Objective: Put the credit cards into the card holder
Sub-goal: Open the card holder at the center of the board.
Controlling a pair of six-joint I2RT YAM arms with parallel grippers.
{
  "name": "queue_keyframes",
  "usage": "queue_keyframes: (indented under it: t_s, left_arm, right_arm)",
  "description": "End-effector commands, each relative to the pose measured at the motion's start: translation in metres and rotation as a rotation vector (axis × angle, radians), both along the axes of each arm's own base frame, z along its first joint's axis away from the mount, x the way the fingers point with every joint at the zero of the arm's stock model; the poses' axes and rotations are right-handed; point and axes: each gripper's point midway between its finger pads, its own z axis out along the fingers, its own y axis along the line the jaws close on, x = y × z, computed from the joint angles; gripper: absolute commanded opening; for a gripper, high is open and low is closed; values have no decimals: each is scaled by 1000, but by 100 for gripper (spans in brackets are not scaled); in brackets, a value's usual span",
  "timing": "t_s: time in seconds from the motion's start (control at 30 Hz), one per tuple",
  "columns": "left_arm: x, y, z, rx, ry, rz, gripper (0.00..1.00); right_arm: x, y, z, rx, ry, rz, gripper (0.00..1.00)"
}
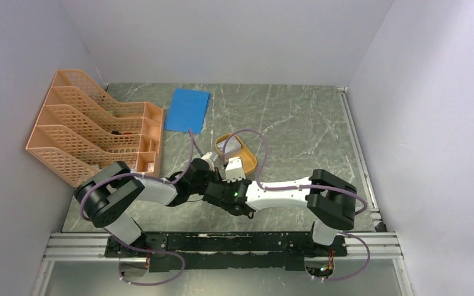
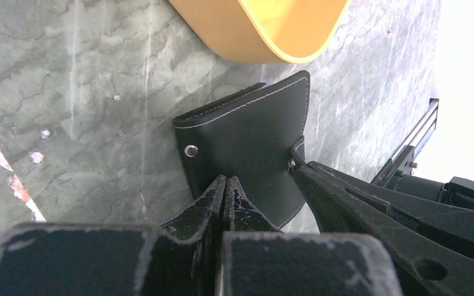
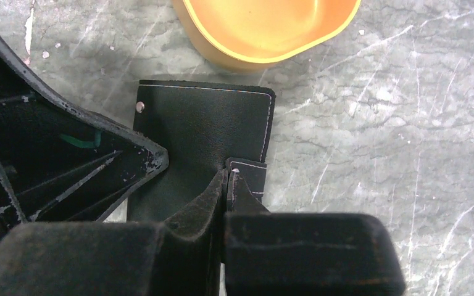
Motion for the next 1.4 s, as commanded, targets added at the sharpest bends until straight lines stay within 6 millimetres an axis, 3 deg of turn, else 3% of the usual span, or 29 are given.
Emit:
queue_keyframes:
  t_s: [0.0, 0.3, 0.5, 0.6, 0.73, 0.87, 0.93, 1.17, 1.37]
  left_arm:
    - [-34, 78, -85, 382, 155, 53, 5]
    - [-37, 74, -86, 366, 163, 37, 5]
    - [-30, 44, -51, 230, 109, -42, 5]
    - [-23, 30, -21, 166, 60, -65, 23]
    - [-16, 20, 11, 120, 10, -88, 58]
    - [-16, 18, 29, 101, -30, -110, 73]
    - [-20, 19, 31, 94, -41, -122, 86]
    - [-26, 16, 48, 4, -75, -128, 95]
    - [-25, 8, 61, -50, -79, -134, 97]
  right_arm:
    - [3, -27, 13, -39, -36, -46, 0]
    - [-1, -29, 17, 23, -20, -56, 0]
    - [-6, -30, 22, 137, 19, -59, 0]
    - [-10, -31, 26, 209, 40, -55, 0]
    - [-13, -30, 34, 299, 62, -46, 0]
    - [-15, -21, 47, 403, 62, 15, 0]
    - [-19, -13, 54, 464, 66, 62, 0]
    - [-27, 14, 89, 667, 50, 197, 0]
    - [-29, 21, 98, 712, 42, 241, 0]
